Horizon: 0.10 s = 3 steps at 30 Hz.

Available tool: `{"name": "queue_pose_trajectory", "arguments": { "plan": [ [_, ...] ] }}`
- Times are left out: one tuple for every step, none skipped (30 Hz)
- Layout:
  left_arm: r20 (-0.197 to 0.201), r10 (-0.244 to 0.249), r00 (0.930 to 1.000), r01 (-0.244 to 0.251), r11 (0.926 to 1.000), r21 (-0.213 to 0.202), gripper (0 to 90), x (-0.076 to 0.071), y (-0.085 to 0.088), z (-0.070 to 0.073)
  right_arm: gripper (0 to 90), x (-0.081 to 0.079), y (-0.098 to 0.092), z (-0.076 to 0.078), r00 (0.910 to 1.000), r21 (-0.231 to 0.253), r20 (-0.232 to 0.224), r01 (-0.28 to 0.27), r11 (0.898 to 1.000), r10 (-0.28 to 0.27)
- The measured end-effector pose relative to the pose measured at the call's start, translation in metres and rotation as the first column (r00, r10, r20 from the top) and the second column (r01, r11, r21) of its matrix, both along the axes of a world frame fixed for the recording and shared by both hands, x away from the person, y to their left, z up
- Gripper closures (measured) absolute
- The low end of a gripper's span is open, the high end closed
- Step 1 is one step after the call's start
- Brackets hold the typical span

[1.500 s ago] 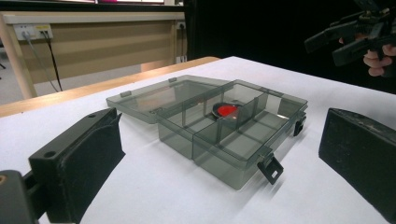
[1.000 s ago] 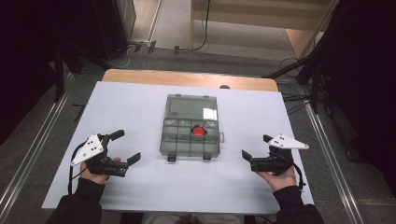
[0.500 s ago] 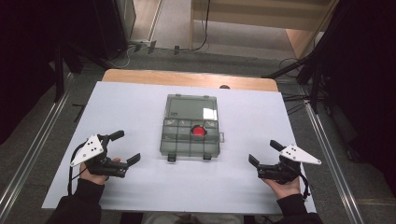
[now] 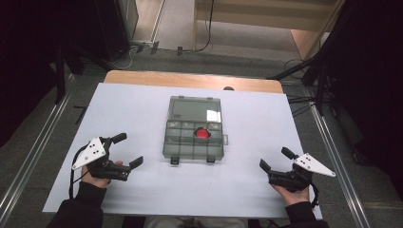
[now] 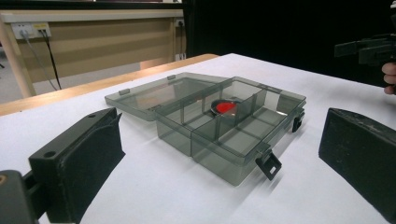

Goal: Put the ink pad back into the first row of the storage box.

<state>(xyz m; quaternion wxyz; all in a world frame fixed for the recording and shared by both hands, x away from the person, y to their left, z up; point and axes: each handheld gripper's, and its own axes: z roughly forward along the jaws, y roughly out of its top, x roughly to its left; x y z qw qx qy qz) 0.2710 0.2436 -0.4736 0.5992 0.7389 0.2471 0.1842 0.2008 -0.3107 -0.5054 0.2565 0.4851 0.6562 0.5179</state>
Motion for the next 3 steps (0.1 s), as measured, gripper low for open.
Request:
{"name": "queue_pose_trajectory", "arguments": {
  "plan": [
    [0.0,0.0,1.0,0.0,1.0,0.0,0.0,0.0,0.0,0.0001,0.0,0.0002,0.0011,-0.0003,1.0,-0.013,0.001,-0.005,1.0,0.005],
    [0.001,-0.002,1.0,0.002,1.0,0.0,0.0,-0.0002,0.0001,0.0003,0.0,0.0003,0.0019,-0.0004,1.0,-0.016,0.0,-0.008,1.0,0.008],
    [0.0,-0.002,1.0,0.002,1.0,-0.005,0.0,-0.0003,-0.0001,0.0004,0.0,0.0003,0.0027,-0.0005,0.9999,-0.02,-0.002,-0.011,1.0,0.011]
  ]
}}
